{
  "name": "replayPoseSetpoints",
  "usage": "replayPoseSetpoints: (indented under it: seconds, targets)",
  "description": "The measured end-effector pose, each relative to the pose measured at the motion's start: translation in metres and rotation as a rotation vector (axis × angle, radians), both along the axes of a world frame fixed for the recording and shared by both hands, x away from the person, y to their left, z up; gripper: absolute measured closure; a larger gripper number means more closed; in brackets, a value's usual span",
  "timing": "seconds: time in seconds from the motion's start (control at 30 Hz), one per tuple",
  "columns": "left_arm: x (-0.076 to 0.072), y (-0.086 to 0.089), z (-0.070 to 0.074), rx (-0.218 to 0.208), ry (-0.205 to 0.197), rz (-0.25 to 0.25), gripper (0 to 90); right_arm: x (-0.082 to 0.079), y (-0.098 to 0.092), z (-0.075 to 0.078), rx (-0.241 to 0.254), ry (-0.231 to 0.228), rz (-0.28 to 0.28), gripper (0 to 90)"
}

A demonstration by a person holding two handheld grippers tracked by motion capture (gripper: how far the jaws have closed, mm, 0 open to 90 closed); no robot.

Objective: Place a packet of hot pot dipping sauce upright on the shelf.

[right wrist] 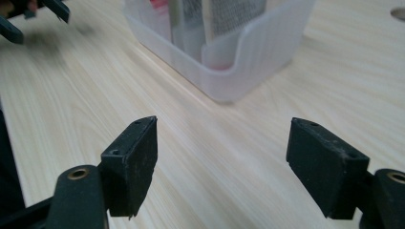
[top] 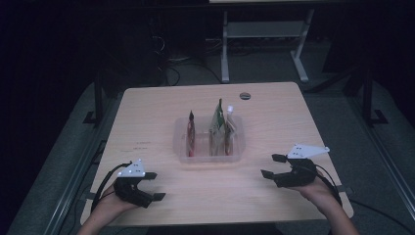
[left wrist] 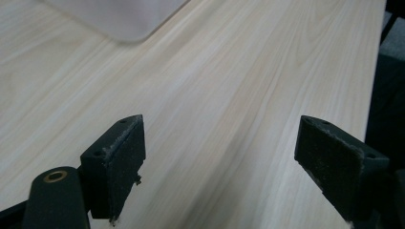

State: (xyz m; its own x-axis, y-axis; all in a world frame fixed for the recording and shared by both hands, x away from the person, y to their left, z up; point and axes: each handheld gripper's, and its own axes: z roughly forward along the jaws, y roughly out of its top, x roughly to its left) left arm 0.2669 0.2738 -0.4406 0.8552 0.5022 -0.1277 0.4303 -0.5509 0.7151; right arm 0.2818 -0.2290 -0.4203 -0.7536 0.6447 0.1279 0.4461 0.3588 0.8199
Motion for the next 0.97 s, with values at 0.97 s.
replayPoseSetpoints:
  seconds: [0.97]
  targets:
    - [0.011, 0.017, -0.016, 0.122, -0.028, 0.031, 12.7, 0.008, -0.018, -0.043, -0.141, 0.022, -0.033, 14.1]
